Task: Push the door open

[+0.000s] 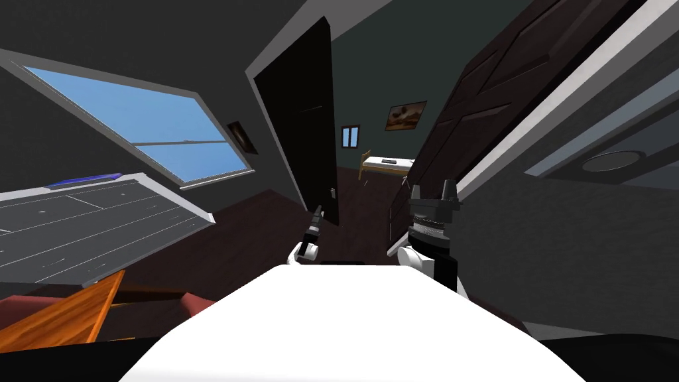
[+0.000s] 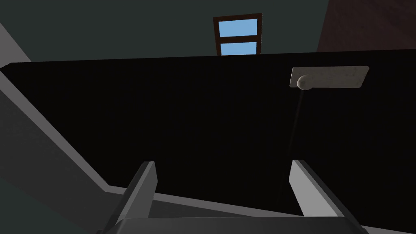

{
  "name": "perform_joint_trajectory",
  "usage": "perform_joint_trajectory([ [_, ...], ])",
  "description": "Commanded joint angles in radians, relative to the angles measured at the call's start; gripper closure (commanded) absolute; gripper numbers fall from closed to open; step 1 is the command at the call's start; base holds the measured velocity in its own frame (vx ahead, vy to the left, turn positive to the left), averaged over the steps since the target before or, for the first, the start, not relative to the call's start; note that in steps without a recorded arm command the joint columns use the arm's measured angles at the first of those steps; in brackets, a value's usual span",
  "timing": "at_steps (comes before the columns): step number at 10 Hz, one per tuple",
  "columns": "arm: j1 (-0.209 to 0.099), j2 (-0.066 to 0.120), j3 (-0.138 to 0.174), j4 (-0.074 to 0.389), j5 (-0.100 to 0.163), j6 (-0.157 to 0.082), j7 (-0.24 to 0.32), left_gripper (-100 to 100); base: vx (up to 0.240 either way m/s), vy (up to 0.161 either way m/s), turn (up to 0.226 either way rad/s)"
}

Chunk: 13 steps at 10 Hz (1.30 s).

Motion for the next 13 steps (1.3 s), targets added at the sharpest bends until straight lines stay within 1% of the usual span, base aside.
perform_joint_trajectory([
  [1,-0.018,-0.003,-0.005,0.042,0.005,-0.011,-0.003,-100,0.082,0.065,-0.081],
  [6,-0.067,-0.010,-0.020,0.162,0.019,-0.042,-0.009,-100,0.080,0.070,-0.071],
  [13,-0.131,-0.025,-0.040,0.318,0.038,-0.083,-0.016,-100,0.076,0.071,-0.069],
])
